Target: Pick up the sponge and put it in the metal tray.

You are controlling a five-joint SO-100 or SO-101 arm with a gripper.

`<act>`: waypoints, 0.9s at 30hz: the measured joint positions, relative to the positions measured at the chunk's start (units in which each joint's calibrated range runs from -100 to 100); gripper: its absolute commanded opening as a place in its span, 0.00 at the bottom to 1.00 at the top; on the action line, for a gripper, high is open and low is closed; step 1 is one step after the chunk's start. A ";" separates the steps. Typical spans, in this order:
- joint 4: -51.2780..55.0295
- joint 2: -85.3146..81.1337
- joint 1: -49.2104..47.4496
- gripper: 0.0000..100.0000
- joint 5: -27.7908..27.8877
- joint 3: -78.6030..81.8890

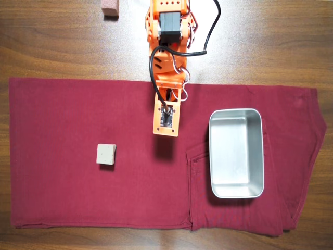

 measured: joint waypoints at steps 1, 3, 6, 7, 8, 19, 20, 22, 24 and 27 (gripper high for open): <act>0.00 0.00 -0.20 0.04 0.20 0.00; 0.00 0.00 0.30 0.04 0.29 0.00; -1.88 7.29 2.49 0.15 1.12 -4.33; -3.57 12.85 3.79 0.21 2.05 -8.47; -5.92 18.40 4.79 0.26 3.61 -13.63; -9.67 67.36 32.50 0.40 10.16 -71.27; -8.36 73.09 33.90 0.40 10.11 -77.16; -5.63 84.29 36.79 0.40 10.11 -87.75; -6.48 93.32 38.88 0.38 10.21 -94.38; -8.36 103.21 42.07 0.35 11.53 -100.55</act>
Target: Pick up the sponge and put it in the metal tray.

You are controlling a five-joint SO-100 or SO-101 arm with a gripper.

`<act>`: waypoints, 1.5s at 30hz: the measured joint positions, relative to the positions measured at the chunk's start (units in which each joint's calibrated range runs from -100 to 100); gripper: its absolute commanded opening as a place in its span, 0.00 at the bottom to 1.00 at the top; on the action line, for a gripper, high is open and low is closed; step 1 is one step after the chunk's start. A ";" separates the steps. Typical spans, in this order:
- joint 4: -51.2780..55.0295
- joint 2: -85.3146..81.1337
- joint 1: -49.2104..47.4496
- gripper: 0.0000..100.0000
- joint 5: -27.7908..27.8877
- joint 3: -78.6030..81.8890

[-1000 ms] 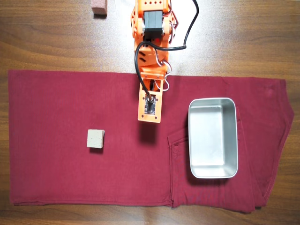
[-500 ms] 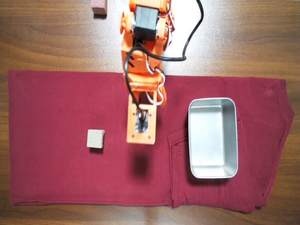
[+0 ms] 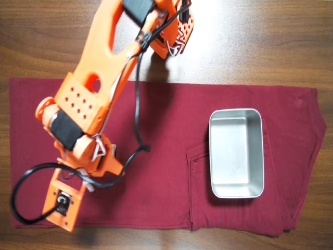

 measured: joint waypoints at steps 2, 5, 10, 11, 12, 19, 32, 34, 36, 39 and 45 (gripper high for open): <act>0.85 2.95 2.39 0.34 0.63 -1.10; 3.10 3.91 3.79 0.35 0.63 -1.29; 1.78 8.85 2.69 0.36 -0.24 -1.29; 0.66 9.90 2.79 0.36 -0.49 -1.20; -0.28 10.68 1.99 0.36 -0.49 -1.29; -4.69 12.50 -0.60 0.35 -0.20 -1.29; -5.45 15.45 1.40 0.38 -0.49 -1.29; -6.10 15.71 1.40 0.39 -0.49 -1.29; -6.57 16.15 1.40 0.39 -0.49 -1.29; -7.14 17.01 1.40 0.39 -0.78 -1.29; -7.98 18.40 1.30 0.15 -1.56 -1.29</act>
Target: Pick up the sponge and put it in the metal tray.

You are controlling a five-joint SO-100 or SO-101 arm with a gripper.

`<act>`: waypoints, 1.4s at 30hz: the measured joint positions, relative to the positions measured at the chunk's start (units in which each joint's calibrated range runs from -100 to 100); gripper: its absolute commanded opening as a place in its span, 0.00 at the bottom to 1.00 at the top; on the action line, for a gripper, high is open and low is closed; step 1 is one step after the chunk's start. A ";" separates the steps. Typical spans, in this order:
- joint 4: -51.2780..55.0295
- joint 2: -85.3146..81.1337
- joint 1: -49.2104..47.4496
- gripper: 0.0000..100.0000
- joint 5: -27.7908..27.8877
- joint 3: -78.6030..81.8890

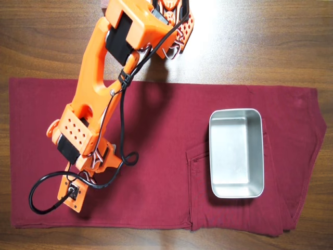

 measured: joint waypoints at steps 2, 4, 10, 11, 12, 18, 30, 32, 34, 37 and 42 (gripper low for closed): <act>0.00 0.00 0.00 0.00 -0.44 0.00; 0.00 -0.09 -0.70 0.00 -0.98 0.00; 1.22 -0.78 -1.79 0.00 -1.90 -0.09; 2.72 -1.74 -2.19 0.00 -2.10 0.00; 3.19 -3.65 -3.19 0.00 -2.05 0.00; 15.21 -30.21 -18.44 0.00 -3.03 0.00; 10.42 -48.87 -86.94 0.00 -15.38 24.40; 7.79 -45.57 -86.04 0.00 -15.38 24.49; 3.19 -43.06 -83.75 0.15 -15.19 24.49; -0.47 -41.06 -81.75 0.32 -13.97 24.49; -0.85 -40.97 -79.36 0.39 -13.68 24.49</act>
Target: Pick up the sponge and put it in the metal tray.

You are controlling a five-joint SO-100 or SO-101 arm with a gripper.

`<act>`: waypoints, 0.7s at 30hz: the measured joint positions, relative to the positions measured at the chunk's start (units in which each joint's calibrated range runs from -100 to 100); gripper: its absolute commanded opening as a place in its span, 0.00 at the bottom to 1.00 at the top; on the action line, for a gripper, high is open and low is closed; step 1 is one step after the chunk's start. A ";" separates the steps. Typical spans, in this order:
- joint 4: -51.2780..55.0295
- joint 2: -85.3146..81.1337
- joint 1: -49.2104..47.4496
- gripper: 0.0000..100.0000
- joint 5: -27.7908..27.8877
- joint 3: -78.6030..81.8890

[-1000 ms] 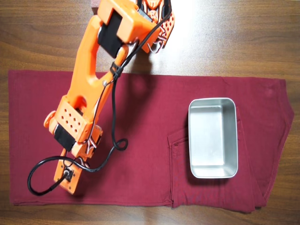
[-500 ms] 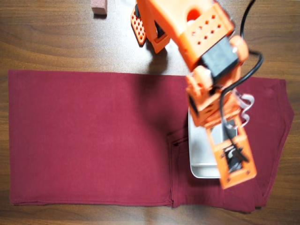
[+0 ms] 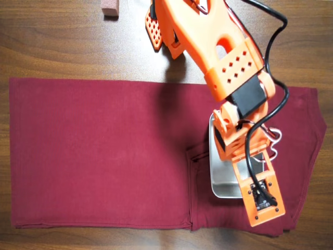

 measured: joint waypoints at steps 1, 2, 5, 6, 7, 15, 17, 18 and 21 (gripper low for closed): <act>0.28 0.00 -0.10 0.41 -0.05 0.00; 0.38 0.00 -0.10 0.44 -0.05 0.00; 0.75 0.17 0.40 0.44 -0.29 0.00; 0.94 0.35 0.40 0.45 -0.05 0.00; 0.94 0.52 0.40 0.46 0.05 0.00; 0.85 1.48 1.60 0.00 0.63 0.00; 0.09 1.48 1.60 0.00 0.05 0.00; 0.09 1.48 1.69 0.00 0.15 0.00; 2.44 -1.22 4.69 0.00 2.39 0.00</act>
